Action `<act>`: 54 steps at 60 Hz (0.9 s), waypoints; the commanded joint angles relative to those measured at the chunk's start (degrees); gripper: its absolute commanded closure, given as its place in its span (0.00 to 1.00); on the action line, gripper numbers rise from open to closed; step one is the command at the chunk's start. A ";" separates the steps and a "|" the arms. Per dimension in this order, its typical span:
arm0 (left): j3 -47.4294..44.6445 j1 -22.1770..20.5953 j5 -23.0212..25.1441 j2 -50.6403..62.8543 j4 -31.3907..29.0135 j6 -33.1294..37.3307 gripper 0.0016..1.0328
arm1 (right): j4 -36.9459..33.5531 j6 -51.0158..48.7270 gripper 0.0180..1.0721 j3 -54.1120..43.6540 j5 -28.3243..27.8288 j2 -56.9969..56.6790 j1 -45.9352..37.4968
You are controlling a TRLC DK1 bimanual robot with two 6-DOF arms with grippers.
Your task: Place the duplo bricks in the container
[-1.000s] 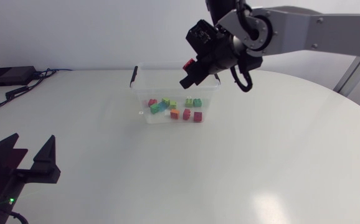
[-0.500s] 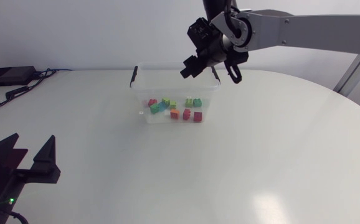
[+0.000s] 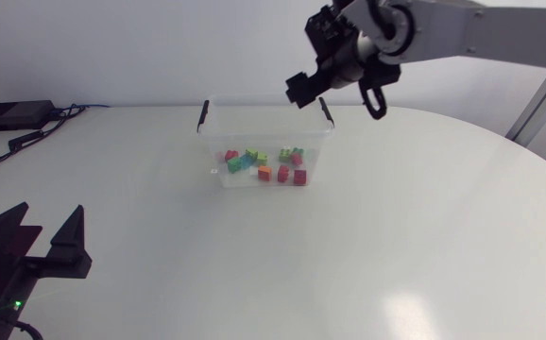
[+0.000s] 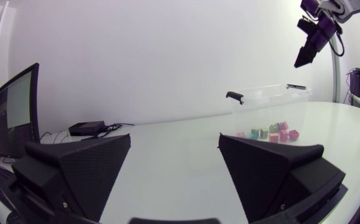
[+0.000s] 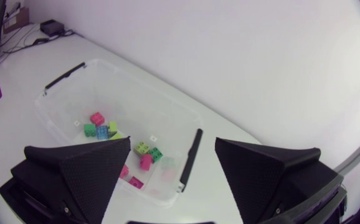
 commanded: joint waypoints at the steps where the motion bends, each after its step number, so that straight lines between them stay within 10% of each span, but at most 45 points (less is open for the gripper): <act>1: -1.10 -0.43 0.47 -0.65 0.01 -0.32 0.04 | 0.18 3.66 0.04 -2.91 2.04 -8.29 -0.61; 23: -1.10 -0.87 0.47 -0.65 -0.07 -0.84 0.04 | -5.71 4.80 0.04 -9.68 15.31 -26.48 -6.06; 54: -1.02 -1.57 0.47 -0.65 -0.25 -0.84 0.04 | -1.93 5.06 0.04 -33.14 17.69 -56.02 -20.04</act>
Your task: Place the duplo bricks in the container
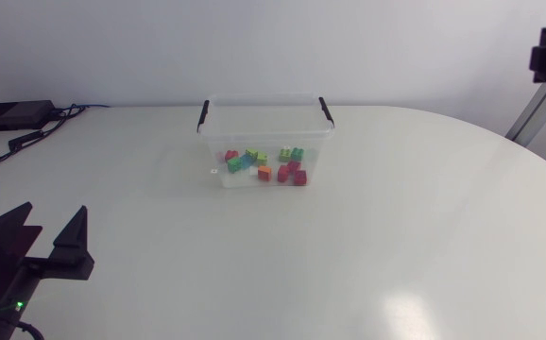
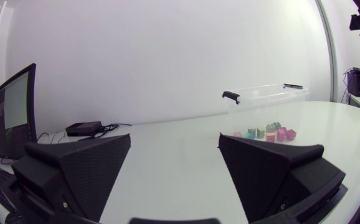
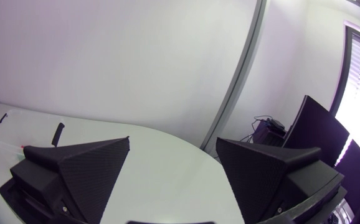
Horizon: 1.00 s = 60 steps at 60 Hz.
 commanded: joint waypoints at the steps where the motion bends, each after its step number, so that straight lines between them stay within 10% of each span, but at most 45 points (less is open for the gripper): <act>1: -1.02 -0.39 0.47 -0.65 -0.05 -0.82 0.04 | 1.44 0.95 0.04 -4.25 0.51 -4.98 -2.03; 60: -1.02 -1.29 0.75 -0.59 -0.07 -2.79 0.04 | 6.40 -3.84 0.04 -35.95 -6.96 -42.94 -1.22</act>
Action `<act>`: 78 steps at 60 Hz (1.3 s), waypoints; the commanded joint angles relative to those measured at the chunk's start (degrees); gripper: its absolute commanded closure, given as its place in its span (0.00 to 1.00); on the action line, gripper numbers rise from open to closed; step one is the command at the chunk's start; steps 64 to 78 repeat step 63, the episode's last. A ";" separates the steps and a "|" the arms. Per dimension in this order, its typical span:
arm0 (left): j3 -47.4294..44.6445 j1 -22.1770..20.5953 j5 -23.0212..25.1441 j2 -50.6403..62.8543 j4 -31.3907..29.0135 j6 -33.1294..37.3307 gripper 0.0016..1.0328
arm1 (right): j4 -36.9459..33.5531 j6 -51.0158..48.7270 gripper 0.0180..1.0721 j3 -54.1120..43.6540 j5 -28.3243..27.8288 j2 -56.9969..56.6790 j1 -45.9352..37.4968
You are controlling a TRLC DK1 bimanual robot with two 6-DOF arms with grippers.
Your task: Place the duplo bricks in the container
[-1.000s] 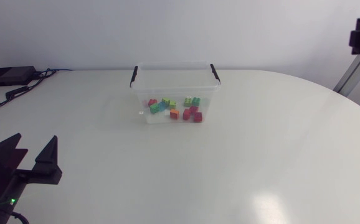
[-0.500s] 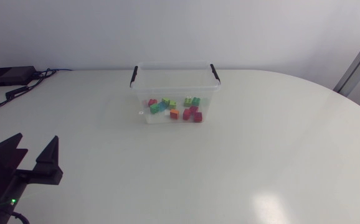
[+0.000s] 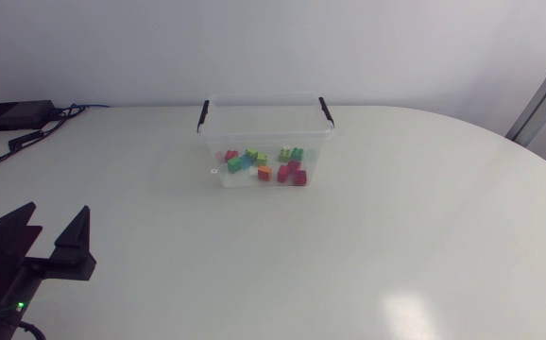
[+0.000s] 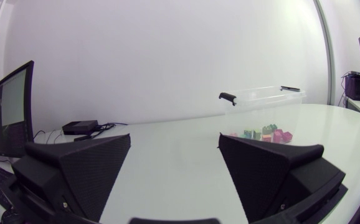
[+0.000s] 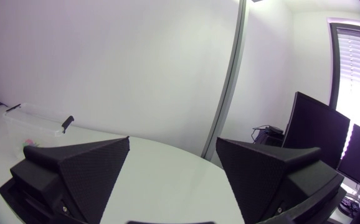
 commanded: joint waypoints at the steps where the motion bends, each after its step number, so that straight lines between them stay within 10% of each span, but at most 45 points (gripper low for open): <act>1: -1.02 -0.22 0.80 -0.57 -0.08 -1.57 0.04 | 1.14 1.12 0.04 -3.41 -1.60 -1.19 -0.29; 55: -1.10 1.69 4.31 0.23 -0.32 -7.48 0.04 | 19.18 13.66 0.04 -29.36 -25.71 -6.54 -7.72; 78: -1.10 1.69 4.32 0.23 -0.32 -7.49 0.04 | 19.20 13.67 0.04 -29.39 -25.74 -6.55 -7.73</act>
